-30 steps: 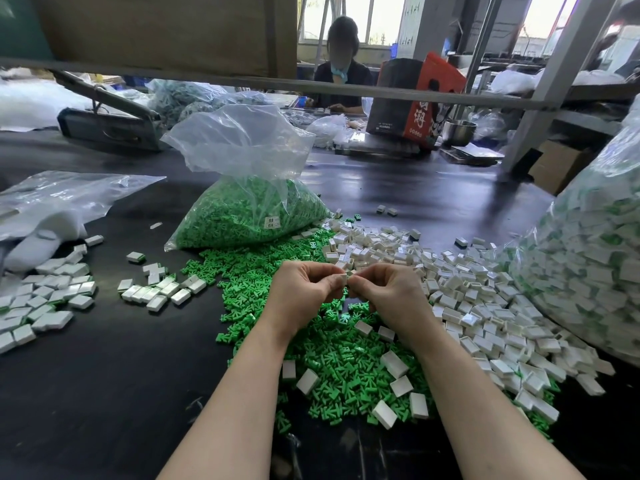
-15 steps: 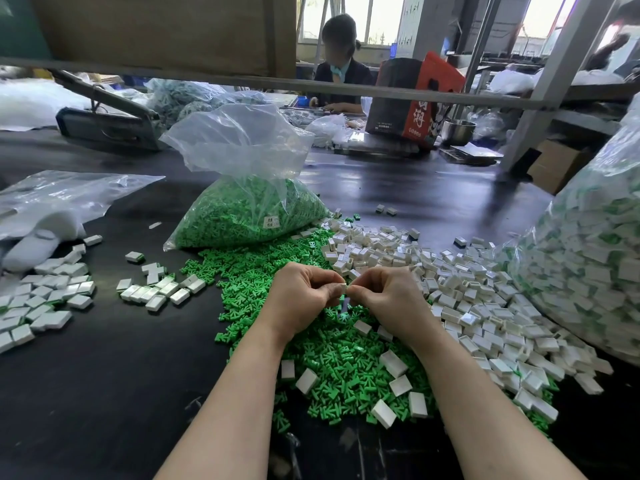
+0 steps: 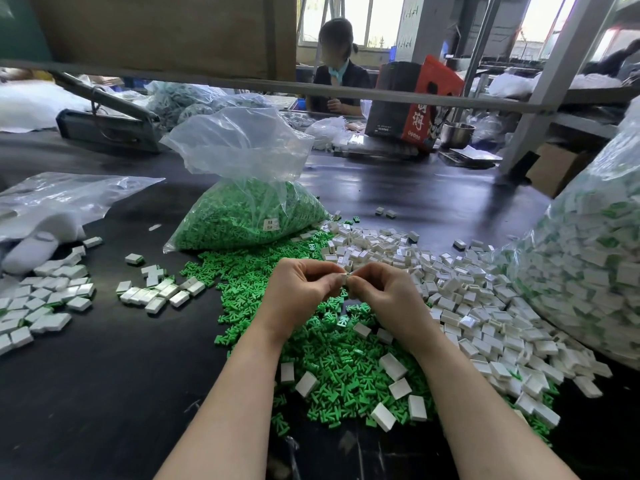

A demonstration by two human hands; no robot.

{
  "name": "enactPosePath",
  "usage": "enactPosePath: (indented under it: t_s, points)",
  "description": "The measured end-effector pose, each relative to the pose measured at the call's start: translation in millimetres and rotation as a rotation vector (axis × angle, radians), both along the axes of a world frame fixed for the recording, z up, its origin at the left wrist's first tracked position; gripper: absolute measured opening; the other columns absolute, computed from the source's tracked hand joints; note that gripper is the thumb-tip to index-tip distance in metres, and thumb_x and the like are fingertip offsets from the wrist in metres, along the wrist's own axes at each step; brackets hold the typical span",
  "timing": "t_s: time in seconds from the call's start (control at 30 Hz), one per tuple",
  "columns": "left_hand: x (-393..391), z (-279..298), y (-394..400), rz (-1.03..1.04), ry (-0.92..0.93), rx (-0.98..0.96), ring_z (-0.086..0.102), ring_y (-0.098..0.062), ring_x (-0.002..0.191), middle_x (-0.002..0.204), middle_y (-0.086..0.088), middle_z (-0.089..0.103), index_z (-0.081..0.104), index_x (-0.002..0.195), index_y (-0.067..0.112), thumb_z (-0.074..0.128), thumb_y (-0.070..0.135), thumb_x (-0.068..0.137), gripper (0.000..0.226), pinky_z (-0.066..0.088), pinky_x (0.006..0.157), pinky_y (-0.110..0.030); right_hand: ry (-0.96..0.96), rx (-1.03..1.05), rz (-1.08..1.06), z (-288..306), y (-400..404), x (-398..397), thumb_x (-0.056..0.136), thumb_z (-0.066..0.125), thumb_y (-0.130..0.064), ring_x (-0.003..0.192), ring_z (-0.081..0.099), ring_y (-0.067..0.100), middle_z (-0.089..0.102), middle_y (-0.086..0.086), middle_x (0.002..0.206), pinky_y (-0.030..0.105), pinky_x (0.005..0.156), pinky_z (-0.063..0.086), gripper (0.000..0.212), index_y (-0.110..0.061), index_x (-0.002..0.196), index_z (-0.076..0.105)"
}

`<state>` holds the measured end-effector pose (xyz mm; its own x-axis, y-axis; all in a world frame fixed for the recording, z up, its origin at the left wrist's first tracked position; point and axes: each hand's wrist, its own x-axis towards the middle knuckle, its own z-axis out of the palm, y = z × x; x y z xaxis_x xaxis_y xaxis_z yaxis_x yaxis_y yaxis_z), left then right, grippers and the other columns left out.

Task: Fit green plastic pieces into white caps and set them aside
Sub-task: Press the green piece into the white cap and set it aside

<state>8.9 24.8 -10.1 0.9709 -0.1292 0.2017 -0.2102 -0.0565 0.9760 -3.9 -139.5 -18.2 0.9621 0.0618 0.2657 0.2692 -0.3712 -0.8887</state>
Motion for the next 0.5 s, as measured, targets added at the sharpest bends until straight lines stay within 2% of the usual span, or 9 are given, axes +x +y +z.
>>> enactPosePath:
  t_s: [0.07,0.13,0.2,0.27,0.37,0.43,0.5]
  points:
    - [-0.4,0.5,1.0,-0.012,0.005,-0.045,0.071,-0.014,0.067,0.075,-0.007,0.076,0.077,0.085,0.008,0.074,0.001,0.082,0.008,0.056,0.064,-0.02,0.011,-0.065,0.016,-1.8,0.1,2.3,0.096,0.061,-0.021,0.071,0.065,0.018,0.069,0.002,0.076,0.031,0.068,0.054,0.01,-0.018,0.088,0.064]
    - [0.1,0.1,2.4,-0.025,0.01,-0.067,0.071,-0.013,0.067,0.076,-0.007,0.076,0.077,0.087,0.006,0.074,0.002,0.082,0.007,0.055,0.064,-0.019,0.032,-0.154,0.035,-4.5,0.6,3.5,0.1,0.055,-0.029,0.056,0.055,0.003,0.066,-0.002,0.073,0.024,0.057,0.044,0.014,-0.023,0.088,0.059]
    - [1.3,-0.3,3.1,-0.044,0.014,-0.044,0.07,-0.011,0.067,0.076,-0.007,0.075,0.075,0.088,0.004,0.074,0.004,0.083,0.005,0.054,0.063,-0.018,0.039,-0.174,0.062,-6.1,0.7,4.1,0.102,0.051,-0.03,0.051,0.046,-0.001,0.06,-0.007,0.067,0.022,0.054,0.038,0.02,-0.028,0.083,0.057]
    - [2.3,-0.9,3.3,-0.069,0.023,0.007,0.067,-0.008,0.064,0.074,-0.005,0.074,0.073,0.09,0.004,0.072,0.007,0.086,0.005,0.05,0.059,-0.014,0.042,-0.113,0.091,-5.5,-0.2,3.5,0.102,0.051,-0.025,0.053,0.044,0.004,0.053,-0.01,0.061,0.024,0.055,0.036,0.027,-0.032,0.076,0.057]
    - [2.8,-0.7,3.1,-0.117,0.054,0.106,0.061,-0.004,0.06,0.073,-0.002,0.068,0.066,0.092,0.008,0.064,0.014,0.093,0.006,0.044,0.055,-0.012,0.05,0.054,0.152,-2.9,-1.0,1.9,0.101,0.052,-0.017,0.06,0.045,0.011,0.05,-0.006,0.062,0.025,0.059,0.038,0.028,-0.025,0.075,0.06]
    - [2.1,-0.3,2.5,-0.159,0.069,0.185,0.055,-0.009,0.06,0.07,-0.002,0.061,0.059,0.083,0.012,0.056,0.019,0.098,0.016,0.043,0.058,-0.018,0.059,0.122,0.186,-1.4,-0.4,1.5,0.099,0.051,-0.016,0.06,0.045,0.012,0.05,-0.004,0.063,0.022,0.059,0.039,0.026,-0.02,0.076,0.061]
    - [0.2,0.7,1.5,-0.222,0.092,0.175,0.047,-0.009,0.057,0.065,0.001,0.052,0.053,0.074,0.015,0.047,0.018,0.101,0.028,0.038,0.057,-0.021,0.084,0.165,0.216,-0.5,0.3,1.3,0.1,0.051,-0.015,0.059,0.044,0.012,0.05,-0.002,0.062,0.02,0.058,0.039,0.025,-0.017,0.077,0.06]
